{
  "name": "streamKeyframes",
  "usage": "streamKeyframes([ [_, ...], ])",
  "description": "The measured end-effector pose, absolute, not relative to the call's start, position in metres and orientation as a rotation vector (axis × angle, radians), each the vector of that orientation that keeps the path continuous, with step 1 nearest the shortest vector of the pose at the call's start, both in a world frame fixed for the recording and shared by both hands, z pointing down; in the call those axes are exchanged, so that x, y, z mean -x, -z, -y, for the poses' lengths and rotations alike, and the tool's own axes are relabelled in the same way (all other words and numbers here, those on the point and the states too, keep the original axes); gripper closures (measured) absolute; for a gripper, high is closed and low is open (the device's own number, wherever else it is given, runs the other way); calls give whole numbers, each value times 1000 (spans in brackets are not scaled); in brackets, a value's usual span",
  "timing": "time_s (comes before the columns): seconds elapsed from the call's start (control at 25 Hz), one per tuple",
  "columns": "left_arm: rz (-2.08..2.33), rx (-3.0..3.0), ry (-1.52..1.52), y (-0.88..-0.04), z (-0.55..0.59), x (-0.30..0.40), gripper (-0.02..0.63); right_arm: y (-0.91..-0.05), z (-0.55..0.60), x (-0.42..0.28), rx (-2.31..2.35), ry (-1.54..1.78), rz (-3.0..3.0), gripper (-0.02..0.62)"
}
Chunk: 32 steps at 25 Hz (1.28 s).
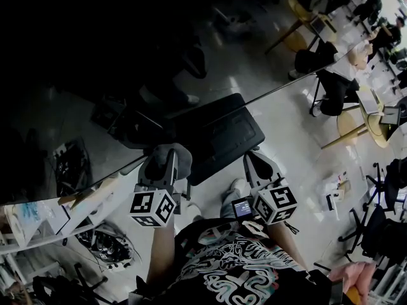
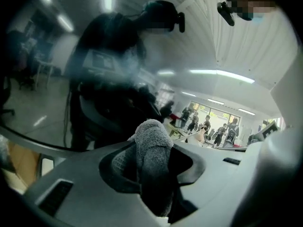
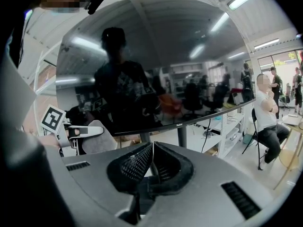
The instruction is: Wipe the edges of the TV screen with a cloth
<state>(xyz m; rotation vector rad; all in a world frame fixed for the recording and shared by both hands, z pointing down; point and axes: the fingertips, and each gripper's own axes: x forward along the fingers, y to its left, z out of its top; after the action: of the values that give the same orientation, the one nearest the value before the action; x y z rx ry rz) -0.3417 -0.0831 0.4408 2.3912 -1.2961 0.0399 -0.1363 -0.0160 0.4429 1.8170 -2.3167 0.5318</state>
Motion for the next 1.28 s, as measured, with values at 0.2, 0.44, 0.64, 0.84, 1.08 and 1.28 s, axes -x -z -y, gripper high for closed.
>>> streamKeyframes([
  [0.2, 1261, -2357, 13, -441, 85, 339, 456, -444, 16, 134, -1825, -539, 2312, 563],
  [0.44, 1239, -2349, 24, -442, 87, 334, 456, -445, 16, 134, -1828, -550, 2311, 563],
  [0.64, 1215, -2353, 17, -443, 88, 327, 456, -447, 16, 133, -1830, -555, 2308, 563],
  [0.84, 1195, -2354, 20, -443, 90, 319, 456, -448, 16, 127, -1841, -568, 2296, 563],
  [1.08, 1154, -2362, 21, -444, 92, 308, 456, -448, 16, 122, -1859, -570, 2284, 563],
  [1.28, 1121, -2369, 15, -444, 94, 298, 456, -450, 16, 115, -1882, -582, 2272, 563],
])
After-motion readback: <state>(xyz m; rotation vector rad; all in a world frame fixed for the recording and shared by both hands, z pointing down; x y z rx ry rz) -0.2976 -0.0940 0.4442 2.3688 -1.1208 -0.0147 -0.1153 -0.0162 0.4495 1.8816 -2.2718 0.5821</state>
